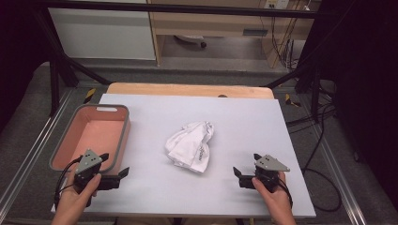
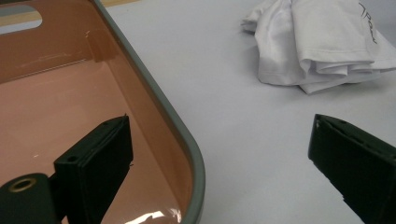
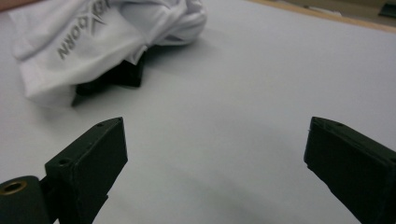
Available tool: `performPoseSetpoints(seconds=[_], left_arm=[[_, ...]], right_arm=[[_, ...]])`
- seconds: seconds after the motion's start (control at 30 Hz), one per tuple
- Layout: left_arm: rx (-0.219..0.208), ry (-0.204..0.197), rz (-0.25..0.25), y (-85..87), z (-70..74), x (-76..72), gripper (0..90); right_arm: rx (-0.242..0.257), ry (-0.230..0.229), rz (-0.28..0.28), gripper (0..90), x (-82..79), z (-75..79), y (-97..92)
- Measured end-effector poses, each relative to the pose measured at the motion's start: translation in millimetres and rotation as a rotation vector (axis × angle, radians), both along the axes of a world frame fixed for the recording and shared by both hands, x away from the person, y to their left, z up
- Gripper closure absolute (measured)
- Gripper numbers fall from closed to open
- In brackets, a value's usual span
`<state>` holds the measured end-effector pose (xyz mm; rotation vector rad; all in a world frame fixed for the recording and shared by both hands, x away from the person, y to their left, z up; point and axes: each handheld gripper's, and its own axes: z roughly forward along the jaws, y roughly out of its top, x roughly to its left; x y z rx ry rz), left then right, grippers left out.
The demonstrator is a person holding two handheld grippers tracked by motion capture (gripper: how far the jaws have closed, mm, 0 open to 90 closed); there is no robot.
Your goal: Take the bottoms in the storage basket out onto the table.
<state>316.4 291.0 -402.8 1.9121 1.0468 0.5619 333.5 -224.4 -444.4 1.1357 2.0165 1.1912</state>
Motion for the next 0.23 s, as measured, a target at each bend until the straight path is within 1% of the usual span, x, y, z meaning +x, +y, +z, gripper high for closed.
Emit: performPoseSetpoints(seconds=[0.17,0.23], left_arm=[[0.001,0.004,0.005,0.8,-1.1,0.7,6.6],[-0.007,-0.01,0.014,1.9,0.7,0.8,6.6]], right_arm=[[-0.008,0.036,-0.054,7.2,2.9,-3.6,-1.3],[-0.013,0.056,-0.082,7.6,5.0,-5.2,-1.4]])
